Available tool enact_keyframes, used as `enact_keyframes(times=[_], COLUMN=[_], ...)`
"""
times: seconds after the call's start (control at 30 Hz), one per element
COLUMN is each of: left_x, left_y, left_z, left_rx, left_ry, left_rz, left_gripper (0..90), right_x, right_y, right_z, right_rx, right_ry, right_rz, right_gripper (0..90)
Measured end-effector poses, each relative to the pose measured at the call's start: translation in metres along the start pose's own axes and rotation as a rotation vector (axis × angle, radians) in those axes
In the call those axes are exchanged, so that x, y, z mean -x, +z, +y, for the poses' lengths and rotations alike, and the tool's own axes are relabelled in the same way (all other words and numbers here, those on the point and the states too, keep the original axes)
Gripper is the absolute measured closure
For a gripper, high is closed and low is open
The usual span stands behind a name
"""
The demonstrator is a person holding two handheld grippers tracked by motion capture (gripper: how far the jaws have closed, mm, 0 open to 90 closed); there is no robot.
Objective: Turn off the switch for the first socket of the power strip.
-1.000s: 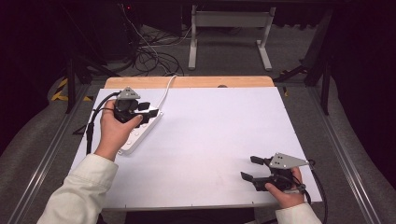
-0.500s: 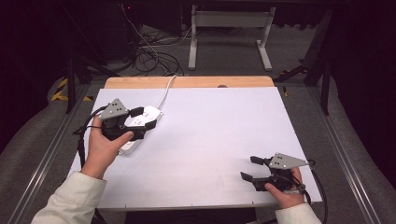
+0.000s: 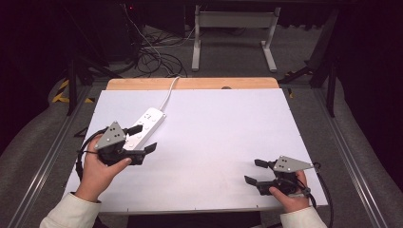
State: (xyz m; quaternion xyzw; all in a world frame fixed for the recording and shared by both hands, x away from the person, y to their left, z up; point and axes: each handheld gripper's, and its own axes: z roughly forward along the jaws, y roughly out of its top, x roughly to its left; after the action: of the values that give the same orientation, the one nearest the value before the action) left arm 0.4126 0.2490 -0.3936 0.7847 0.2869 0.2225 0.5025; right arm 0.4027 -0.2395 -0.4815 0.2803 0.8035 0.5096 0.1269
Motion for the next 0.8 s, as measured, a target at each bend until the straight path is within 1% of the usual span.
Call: enact_keyframes(times=[0.1,0.13,0.27,0.3,0.4,0.43,0.53,0.6,0.77,0.8], left_x=[0.004,0.005,0.01,0.011,0.015,0.016,0.018,0.019,0.022,0.022], left_y=[0.0,0.0,0.002,0.003,0.005,0.005,0.006,0.007,0.008,0.009], left_z=[-0.008,-0.011,-0.022,-0.024,-0.032,-0.034,-0.041,-0.047,-0.058,-0.06], left_rx=[0.005,0.0,0.008,0.006,-0.001,0.001,0.003,0.001,-0.003,0.003], left_ry=[-0.013,-0.006,-0.021,-0.019,-0.035,-0.034,-0.053,-0.049,-0.041,-0.04], left_rz=[-0.02,-0.022,-0.048,-0.049,-0.071,-0.071,-0.087,-0.096,-0.101,-0.099], left_gripper=[22.2,22.0,21.8,21.8,21.2,21.1,21.0,21.0,21.0,21.1], right_x=[0.0,0.0,0.0,0.0,0.0,0.0,0.0,0.0,-0.001,-0.001], right_y=[0.0,0.0,0.0,0.0,0.0,0.0,0.0,0.0,0.0,0.0], right_z=[0.0,0.0,0.0,0.0,0.0,0.0,0.0,0.0,0.0,0.0], right_rx=[-0.001,-0.002,-0.001,-0.001,-0.003,-0.003,-0.003,-0.004,-0.003,-0.002], right_ry=[0.0,-0.001,-0.001,0.0,-0.003,-0.003,-0.004,-0.004,-0.004,-0.005], right_rz=[0.0,-0.002,0.0,0.0,-0.001,-0.001,0.0,0.001,0.002,0.002], right_gripper=[26.2,26.2,26.2,26.2,26.2,26.2,26.2,26.2,26.2,26.2])
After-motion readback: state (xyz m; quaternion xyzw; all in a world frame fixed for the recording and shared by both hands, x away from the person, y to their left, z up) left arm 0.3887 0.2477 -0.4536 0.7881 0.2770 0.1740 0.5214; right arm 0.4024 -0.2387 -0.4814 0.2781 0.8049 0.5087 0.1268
